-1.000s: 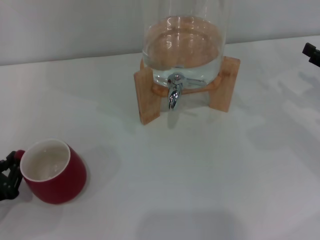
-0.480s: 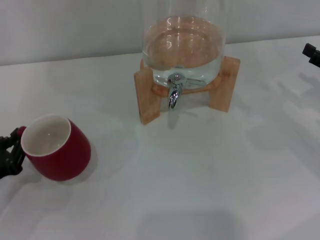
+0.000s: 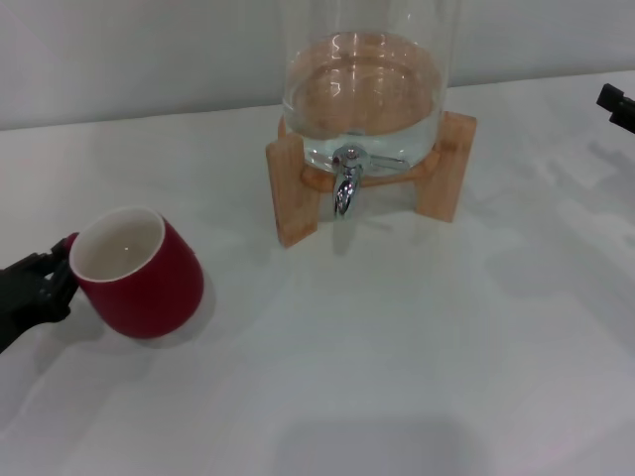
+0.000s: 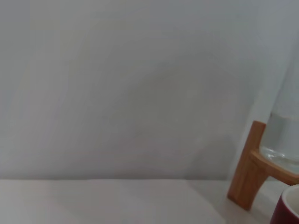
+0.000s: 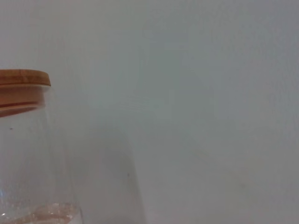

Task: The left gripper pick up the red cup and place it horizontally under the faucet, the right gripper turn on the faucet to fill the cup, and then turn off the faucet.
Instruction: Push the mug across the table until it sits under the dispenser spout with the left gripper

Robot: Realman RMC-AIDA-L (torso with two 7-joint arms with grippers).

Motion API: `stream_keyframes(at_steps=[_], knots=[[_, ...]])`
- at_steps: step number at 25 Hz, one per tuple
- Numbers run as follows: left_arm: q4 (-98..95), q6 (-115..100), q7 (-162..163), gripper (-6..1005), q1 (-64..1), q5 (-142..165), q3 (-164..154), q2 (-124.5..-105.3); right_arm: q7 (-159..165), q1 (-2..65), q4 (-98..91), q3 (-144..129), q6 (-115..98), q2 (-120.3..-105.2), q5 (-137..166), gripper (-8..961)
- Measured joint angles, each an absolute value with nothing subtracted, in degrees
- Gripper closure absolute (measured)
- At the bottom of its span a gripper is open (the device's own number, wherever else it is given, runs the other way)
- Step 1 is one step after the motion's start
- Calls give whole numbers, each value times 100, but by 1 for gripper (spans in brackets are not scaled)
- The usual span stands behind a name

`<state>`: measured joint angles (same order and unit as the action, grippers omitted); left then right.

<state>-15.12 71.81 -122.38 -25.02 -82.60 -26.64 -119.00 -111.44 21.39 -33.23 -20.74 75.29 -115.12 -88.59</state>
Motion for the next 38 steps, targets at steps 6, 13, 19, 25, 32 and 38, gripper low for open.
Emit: stream_keyframes(at_steps=[6,13,19,25,32,38], knots=[[-1465,7147,-12186,851,-2667,-8086,-2663,-11912,-11182,2154,-3270,-2074,7519,-11514,-8859,155],[-1429,7128,-11927,852,-2893,-7707,-2663,-11932,-11208,2163,-3260,-2087,7523,-11514,-8859,155],[-1368,7049,-11756,853,-3011,-7421,-2670,-11934,-11210,2173,-3260,-2109,7530,-11514,-8859,155],[-1368,6973,-11497,853,-3133,-7241,-2876,-11927,-11213,2172,-3260,-2120,7540,-11514,-8859,155],[-1371,6856,-11304,854,-3251,-7228,-3091,-11929,-11215,2170,-3260,-2136,7542,-11514,-8859,155],[-1371,6684,-11123,855,-3412,-7204,-3323,-11938,-11215,2197,-3240,-2136,7541,-11517,-8859,155]])
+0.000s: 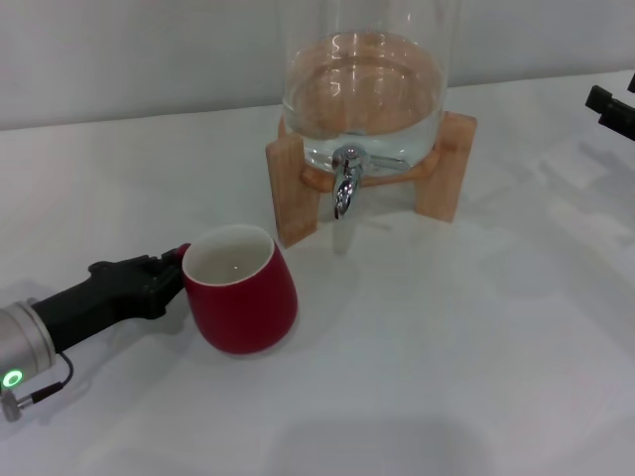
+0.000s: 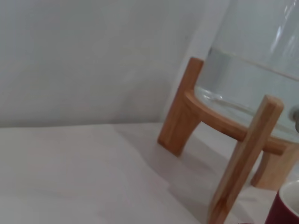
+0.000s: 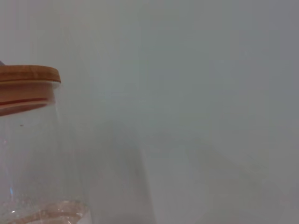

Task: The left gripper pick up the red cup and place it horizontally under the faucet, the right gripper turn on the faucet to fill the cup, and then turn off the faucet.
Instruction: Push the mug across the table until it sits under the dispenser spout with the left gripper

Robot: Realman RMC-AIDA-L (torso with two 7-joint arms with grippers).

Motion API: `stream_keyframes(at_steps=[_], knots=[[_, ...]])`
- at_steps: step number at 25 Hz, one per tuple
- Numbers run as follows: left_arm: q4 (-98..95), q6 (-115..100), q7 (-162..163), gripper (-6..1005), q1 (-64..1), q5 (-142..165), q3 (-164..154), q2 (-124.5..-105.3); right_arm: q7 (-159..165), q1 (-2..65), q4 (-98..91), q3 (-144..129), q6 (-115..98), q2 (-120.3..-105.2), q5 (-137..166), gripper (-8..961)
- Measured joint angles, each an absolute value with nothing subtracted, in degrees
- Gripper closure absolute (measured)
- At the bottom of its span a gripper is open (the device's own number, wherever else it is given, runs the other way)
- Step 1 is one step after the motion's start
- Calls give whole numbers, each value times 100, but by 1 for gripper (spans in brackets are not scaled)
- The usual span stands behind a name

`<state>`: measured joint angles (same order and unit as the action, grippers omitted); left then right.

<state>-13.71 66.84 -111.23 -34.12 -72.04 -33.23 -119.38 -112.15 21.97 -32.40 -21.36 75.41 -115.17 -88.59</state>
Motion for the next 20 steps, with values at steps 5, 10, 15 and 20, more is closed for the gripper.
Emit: stream_keyframes(at_steps=[5,10,15,20], knots=[[-1321,6496,-11001,855,-3544,-7206,-3663,-11952,-11284,2251,-3124,-2124,7539,-11510,-8859,155],[-1238,6311,-10997,856,-3616,-7205,-3758,-11953,-11289,2256,-3121,-2119,7539,-11510,-8859,155],[-1234,6265,-11010,856,-3641,-7205,-3770,-11959,-11292,2266,-3120,-2101,7541,-11512,-8859,155],[-1230,6261,-11039,857,-3659,-7203,-3771,-11962,-11294,2268,-3120,-2076,7541,-11514,-8859,155]])
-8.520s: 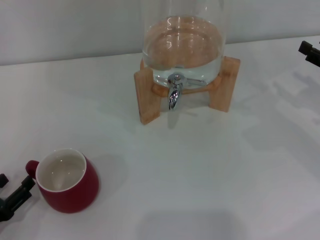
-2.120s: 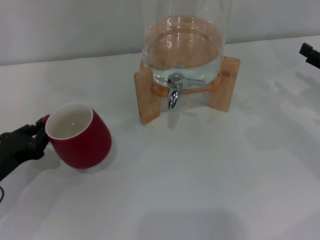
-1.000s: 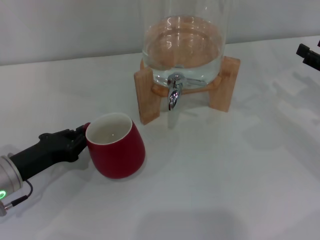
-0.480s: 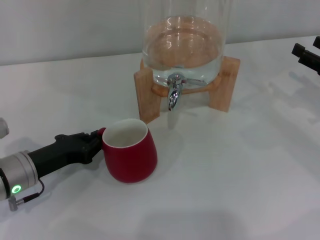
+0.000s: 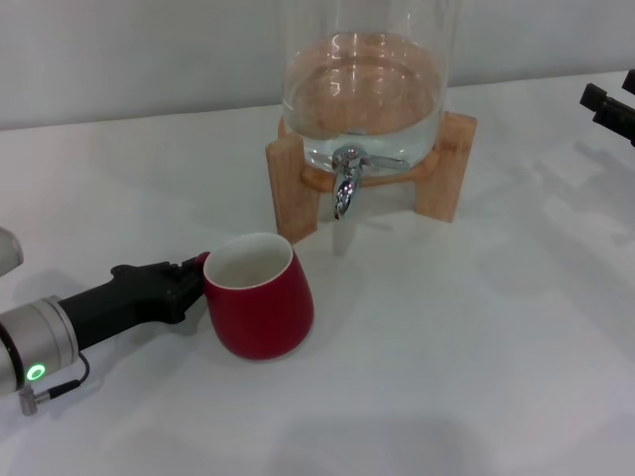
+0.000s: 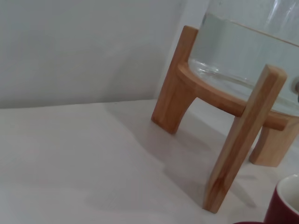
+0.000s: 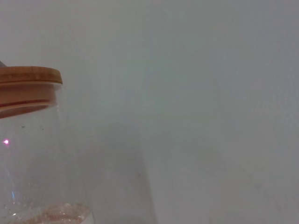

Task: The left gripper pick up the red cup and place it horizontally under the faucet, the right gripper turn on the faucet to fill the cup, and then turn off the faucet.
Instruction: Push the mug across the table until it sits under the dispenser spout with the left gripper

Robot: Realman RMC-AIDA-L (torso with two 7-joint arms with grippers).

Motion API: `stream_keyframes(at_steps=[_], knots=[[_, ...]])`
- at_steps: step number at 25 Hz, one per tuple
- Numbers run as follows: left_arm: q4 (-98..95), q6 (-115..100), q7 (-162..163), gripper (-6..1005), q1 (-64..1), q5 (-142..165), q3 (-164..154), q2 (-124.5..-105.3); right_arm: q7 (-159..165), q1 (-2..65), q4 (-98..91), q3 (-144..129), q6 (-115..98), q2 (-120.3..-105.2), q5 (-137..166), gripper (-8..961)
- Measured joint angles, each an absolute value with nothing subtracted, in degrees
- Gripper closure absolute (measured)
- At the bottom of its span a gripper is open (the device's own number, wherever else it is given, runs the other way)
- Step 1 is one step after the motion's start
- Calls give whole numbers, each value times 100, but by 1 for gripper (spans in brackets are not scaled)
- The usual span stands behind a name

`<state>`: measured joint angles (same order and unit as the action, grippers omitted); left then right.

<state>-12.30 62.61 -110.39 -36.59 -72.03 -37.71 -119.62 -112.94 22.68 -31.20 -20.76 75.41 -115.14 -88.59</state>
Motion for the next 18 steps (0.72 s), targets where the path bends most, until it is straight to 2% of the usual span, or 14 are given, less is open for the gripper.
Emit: stream_keyframes(at_steps=[18], knots=[[-1240,6296,-11977,866,-3701,-7243,-3770,-11967,-11305,2246,-3118,-2074,7496,-11514,-8928,155]])
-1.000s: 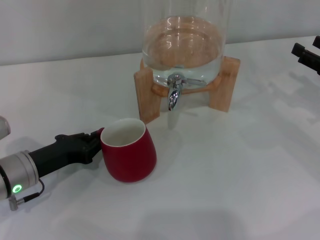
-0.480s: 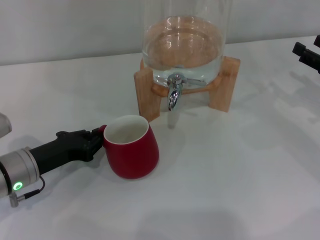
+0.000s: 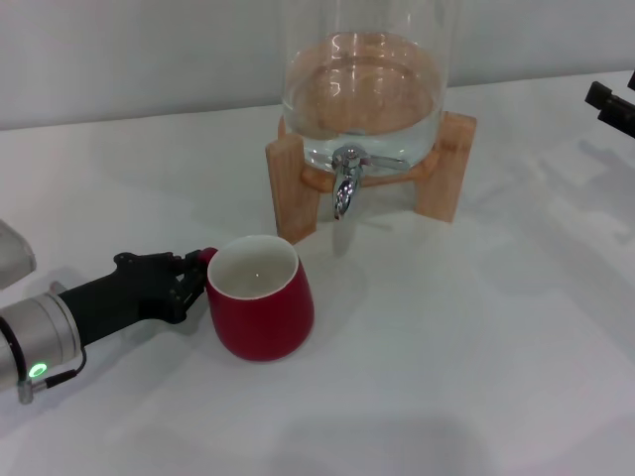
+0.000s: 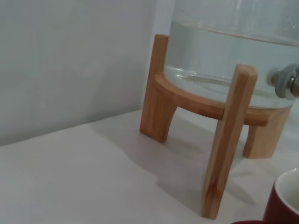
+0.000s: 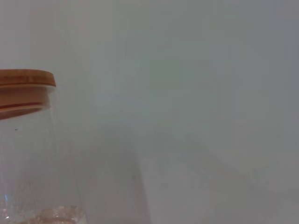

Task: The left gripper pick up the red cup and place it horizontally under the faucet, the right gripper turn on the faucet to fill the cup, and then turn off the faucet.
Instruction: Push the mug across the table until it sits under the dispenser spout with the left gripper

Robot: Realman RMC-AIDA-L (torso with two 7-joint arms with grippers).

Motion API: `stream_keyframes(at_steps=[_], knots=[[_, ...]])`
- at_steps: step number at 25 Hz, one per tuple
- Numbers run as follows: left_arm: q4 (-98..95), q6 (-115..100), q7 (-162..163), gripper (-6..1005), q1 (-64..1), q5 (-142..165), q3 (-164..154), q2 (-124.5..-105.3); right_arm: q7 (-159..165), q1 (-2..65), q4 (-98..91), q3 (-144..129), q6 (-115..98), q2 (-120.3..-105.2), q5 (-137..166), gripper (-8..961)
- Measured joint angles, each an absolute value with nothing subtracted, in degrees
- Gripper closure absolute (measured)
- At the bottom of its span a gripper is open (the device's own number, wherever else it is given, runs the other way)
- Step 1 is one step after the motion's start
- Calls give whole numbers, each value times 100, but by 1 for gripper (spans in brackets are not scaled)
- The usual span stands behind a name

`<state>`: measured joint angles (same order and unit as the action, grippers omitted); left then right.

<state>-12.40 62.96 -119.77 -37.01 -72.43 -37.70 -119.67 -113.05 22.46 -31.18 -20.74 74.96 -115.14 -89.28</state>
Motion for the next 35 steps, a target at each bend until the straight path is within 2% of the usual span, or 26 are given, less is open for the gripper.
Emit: stream_keyframes(at_steps=[17,35], knots=[[-1221,6269,-12909,869,-3759,-7718,-3770,-11987,-11443,2209,-2970,-2074,7470,-11505,-9063,155],[-779,6128,-13369,869,-4122,-7956,-3763,-12023,-11443,2188,-2971,-2106,7471,-11505,-9071,155]])
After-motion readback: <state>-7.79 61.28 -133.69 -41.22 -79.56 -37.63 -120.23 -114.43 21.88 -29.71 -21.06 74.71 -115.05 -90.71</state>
